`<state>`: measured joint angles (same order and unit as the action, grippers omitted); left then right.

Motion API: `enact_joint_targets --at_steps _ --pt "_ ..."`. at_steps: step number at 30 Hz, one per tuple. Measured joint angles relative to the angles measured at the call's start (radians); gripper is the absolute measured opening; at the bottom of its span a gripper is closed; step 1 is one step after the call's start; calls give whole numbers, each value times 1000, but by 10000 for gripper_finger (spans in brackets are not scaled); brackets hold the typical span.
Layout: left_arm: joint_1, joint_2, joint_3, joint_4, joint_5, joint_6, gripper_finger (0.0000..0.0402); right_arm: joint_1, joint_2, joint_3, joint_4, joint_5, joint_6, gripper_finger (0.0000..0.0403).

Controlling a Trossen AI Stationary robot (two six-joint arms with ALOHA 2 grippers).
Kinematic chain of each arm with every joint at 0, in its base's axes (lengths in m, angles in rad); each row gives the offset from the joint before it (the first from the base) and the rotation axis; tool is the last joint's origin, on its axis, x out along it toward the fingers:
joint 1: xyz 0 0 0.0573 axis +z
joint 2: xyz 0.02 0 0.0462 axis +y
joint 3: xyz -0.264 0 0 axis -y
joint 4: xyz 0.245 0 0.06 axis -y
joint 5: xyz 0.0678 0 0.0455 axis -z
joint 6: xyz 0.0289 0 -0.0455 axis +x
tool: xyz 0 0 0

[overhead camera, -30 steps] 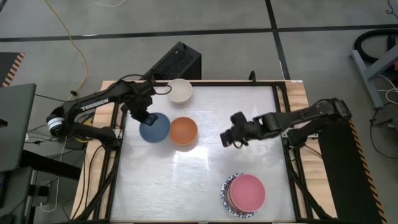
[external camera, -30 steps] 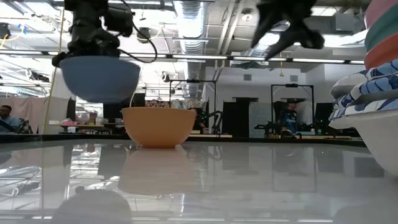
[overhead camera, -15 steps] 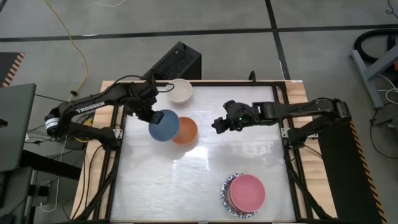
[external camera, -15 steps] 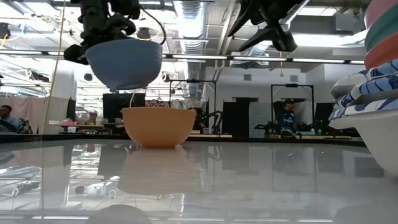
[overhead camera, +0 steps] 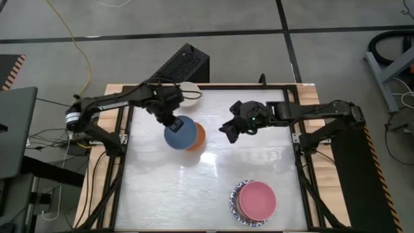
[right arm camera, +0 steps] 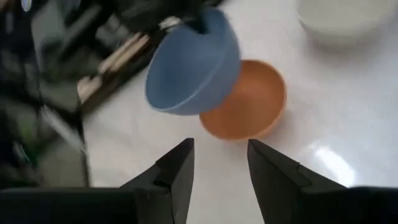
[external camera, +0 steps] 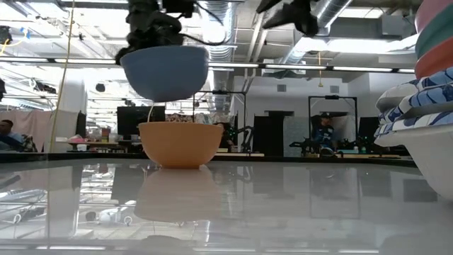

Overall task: Nest bowls inside each other
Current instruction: Stack the blue bowl on top of the other pink bowl

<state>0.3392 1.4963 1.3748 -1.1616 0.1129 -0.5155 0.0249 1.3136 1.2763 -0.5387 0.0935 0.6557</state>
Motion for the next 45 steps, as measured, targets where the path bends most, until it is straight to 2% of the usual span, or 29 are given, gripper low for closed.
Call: enact_joint_targets --at_steps 4,7,12,18,24,36,45 --pt "-29 94 99 -33 22 93 0 50 0 30 -10 -43 -314 171" --pt "-47 159 183 -52 34 141 0 92 0 42 -7 -49 -473 171" --pt "-68 254 315 -63 110 243 0 145 0 45 -14 -39 -664 171" --pt "-90 351 449 -117 118 300 0 153 0 45 -37 -38 -722 171" --pt "-106 440 529 -181 117 347 0 164 7 46 -53 -37 -821 171" --pt "-120 455 538 -157 117 376 0 200 86 52 -100 -43 -1011 171" --pt "-138 455 537 -149 110 381 0 199 218 195 -163 -38 -1180 171"
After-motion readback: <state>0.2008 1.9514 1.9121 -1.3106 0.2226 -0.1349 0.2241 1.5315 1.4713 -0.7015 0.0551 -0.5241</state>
